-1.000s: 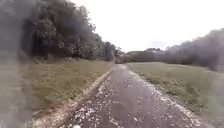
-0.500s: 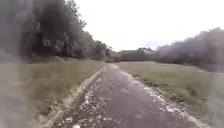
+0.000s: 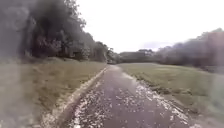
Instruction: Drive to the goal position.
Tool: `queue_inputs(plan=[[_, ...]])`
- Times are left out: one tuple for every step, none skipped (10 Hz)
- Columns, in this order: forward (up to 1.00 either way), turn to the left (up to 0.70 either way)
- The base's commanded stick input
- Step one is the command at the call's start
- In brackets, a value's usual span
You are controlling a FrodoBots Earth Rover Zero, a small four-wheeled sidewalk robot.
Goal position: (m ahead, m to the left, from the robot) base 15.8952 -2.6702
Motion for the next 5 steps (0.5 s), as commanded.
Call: queue_inputs(plan=[[1.0, 0.0], [1.0, 0.0], [1.0, 0.0], [1.0, 0.0], [1.0, 0.0]])
